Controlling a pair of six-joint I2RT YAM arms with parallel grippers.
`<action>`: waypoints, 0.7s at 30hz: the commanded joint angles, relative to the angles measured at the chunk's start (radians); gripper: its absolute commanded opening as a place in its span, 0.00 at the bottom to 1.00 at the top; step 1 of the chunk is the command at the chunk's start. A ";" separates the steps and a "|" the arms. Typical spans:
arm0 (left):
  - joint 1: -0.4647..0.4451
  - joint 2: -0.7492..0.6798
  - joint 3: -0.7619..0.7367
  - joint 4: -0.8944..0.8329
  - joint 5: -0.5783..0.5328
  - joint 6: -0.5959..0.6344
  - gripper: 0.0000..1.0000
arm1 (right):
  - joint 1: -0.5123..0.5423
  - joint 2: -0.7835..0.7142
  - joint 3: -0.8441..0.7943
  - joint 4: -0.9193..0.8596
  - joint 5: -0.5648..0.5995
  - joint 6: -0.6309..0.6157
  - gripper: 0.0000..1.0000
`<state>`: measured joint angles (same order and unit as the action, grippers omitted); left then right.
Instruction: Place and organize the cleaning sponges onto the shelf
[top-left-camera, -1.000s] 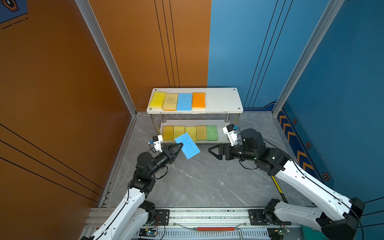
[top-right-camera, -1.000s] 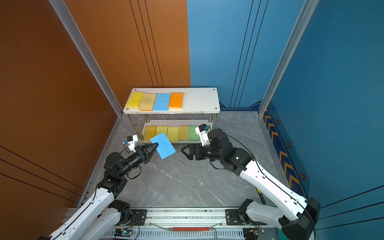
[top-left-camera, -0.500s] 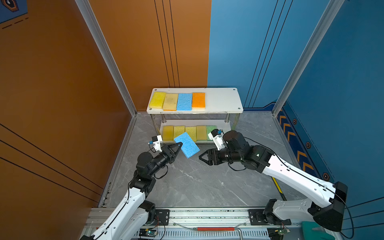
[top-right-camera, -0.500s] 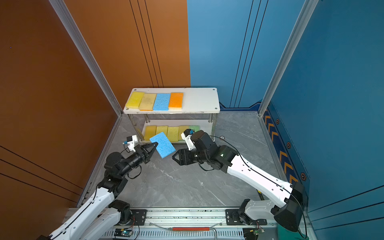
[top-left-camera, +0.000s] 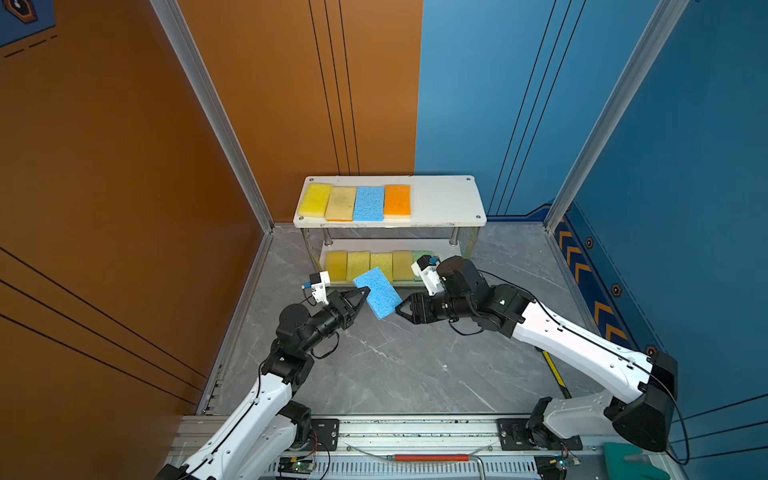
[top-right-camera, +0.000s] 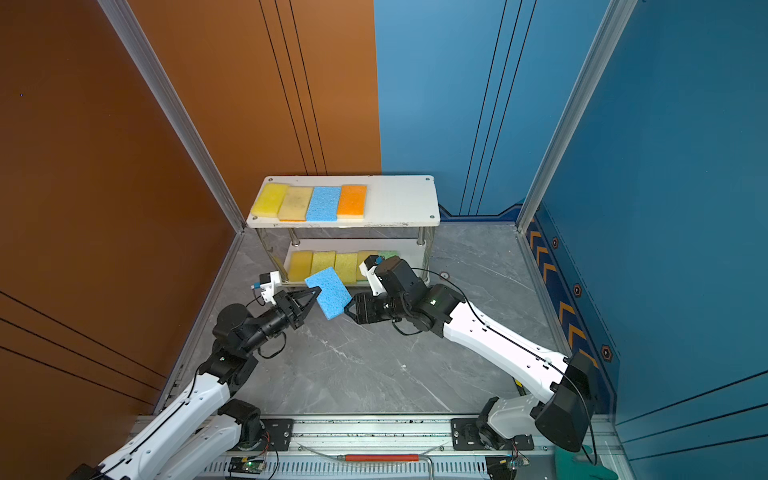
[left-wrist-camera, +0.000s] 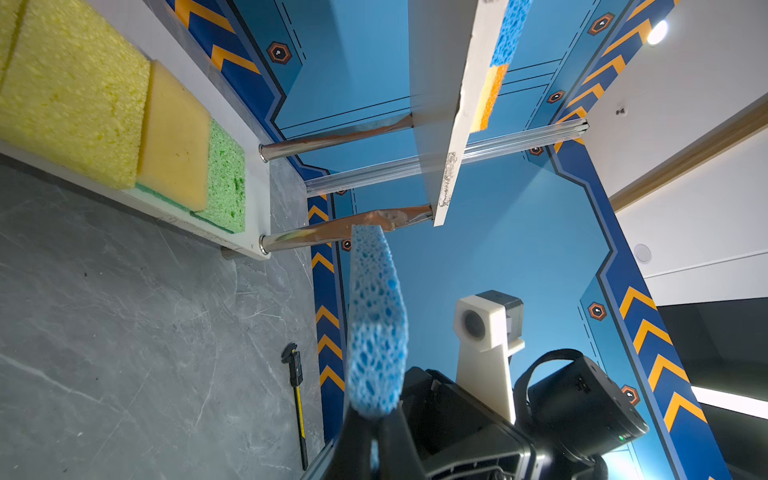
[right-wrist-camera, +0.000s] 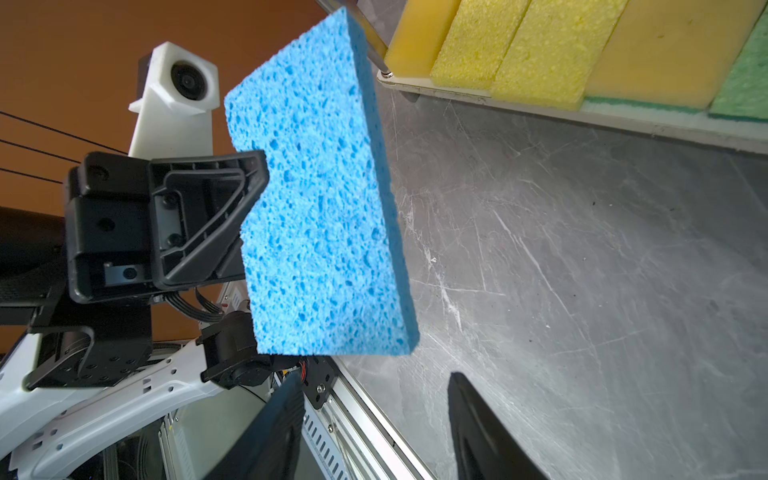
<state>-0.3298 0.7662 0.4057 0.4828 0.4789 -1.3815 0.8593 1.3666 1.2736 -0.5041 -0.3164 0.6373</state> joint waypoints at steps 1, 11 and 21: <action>-0.015 -0.002 0.019 0.027 0.011 0.011 0.00 | -0.011 0.003 0.038 0.019 -0.008 0.011 0.56; -0.038 -0.009 0.018 0.027 -0.003 0.013 0.00 | -0.023 0.020 0.050 0.031 -0.042 0.021 0.49; -0.048 -0.007 0.023 0.027 -0.008 0.013 0.00 | -0.028 0.026 0.037 0.035 -0.049 0.021 0.49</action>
<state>-0.3649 0.7658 0.4057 0.4828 0.4782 -1.3815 0.8375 1.3769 1.2934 -0.4870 -0.3447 0.6521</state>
